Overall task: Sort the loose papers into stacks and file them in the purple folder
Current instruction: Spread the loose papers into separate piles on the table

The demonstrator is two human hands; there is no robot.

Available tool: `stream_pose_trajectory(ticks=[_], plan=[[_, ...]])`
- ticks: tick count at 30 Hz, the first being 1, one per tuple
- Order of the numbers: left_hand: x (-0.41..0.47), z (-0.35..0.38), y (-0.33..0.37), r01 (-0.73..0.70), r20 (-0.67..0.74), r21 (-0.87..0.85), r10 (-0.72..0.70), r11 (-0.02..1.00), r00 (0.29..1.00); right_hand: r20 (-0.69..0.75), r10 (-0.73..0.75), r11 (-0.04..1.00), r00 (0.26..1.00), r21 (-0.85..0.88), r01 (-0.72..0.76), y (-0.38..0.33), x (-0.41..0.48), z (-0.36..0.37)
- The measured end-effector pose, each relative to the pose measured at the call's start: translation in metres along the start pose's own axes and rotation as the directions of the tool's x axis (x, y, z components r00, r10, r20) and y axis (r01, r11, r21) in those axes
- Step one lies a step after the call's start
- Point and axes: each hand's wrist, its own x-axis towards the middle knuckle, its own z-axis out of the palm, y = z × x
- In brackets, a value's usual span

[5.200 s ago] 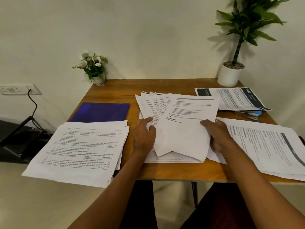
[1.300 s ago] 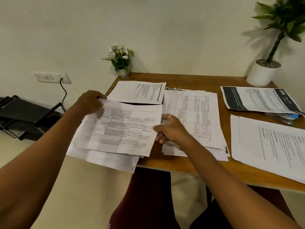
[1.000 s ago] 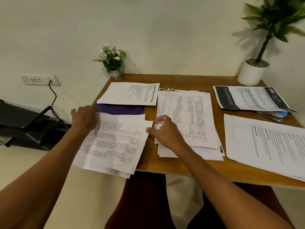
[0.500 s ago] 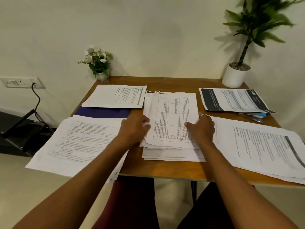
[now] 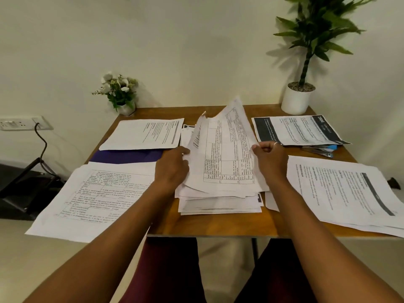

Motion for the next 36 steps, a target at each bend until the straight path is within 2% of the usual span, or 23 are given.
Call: stream_pose_trajectory(ticks=[2,5,8,10,12,15,17,21,23,25,28,32,36], plan=[[-0.002,-0.002,0.003,0.045,0.027,-0.025,-0.044,0.999,0.999,-0.004,0.024,0.998,1.000,0.056,-0.024,-0.001,0.000,-0.004],[-0.002,-0.002,0.008,0.068,0.014,0.082,-0.069,0.994,0.998,0.024,0.050,0.987,0.998,0.152,-0.053,-0.005,-0.001,-0.009],[-0.003,-0.005,0.011,0.035,0.077,-0.119,-0.026,0.992,0.997,0.119,0.100,0.953,0.988,0.273,-0.129,-0.010,-0.006,-0.008],[-0.006,-0.011,0.017,0.038,0.133,-0.307,0.004,0.951,0.991,0.218,0.128,0.921,0.967,0.336,-0.197,-0.011,-0.009,-0.006],[-0.005,-0.018,0.020,0.032,0.122,-0.422,0.022,0.906,0.992,0.327,0.109,0.902,0.939,0.364,-0.231,-0.014,-0.015,-0.003],[-0.001,-0.032,0.024,0.051,0.035,-0.486,-0.039,0.873,0.999,0.451,0.065,0.892,0.890,0.374,-0.254,-0.020,-0.024,0.001],[0.004,-0.049,0.022,0.087,0.060,-0.470,-0.067,0.879,0.996,0.521,0.047,0.889,0.852,0.368,-0.273,-0.025,-0.029,0.003],[0.016,-0.097,-0.001,0.077,0.209,-0.260,-0.022,0.963,0.978,0.592,-0.013,0.824,0.806,0.463,-0.327,-0.040,-0.036,0.010],[0.020,-0.122,-0.014,0.033,0.273,-0.078,-0.011,0.996,0.962,0.604,-0.011,0.748,0.797,0.534,-0.394,-0.048,-0.038,0.015],[0.024,-0.142,-0.025,-0.031,0.313,0.147,-0.017,0.989,0.950,0.645,-0.012,0.719,0.764,0.537,-0.442,-0.055,-0.041,0.021],[0.032,-0.165,-0.042,-0.093,0.405,0.380,-0.075,0.920,0.911,0.748,-0.009,0.780,0.664,0.420,-0.463,-0.065,-0.053,0.034],[0.044,-0.176,-0.066,-0.172,0.501,0.544,-0.153,0.822,0.852,0.818,0.056,0.910,0.572,0.193,-0.366,-0.069,-0.082,0.063],[0.053,-0.166,-0.102,-0.173,0.426,0.625,-0.147,0.761,0.893,0.833,0.161,0.953,0.530,0.009,-0.303,-0.061,-0.120,0.095]])
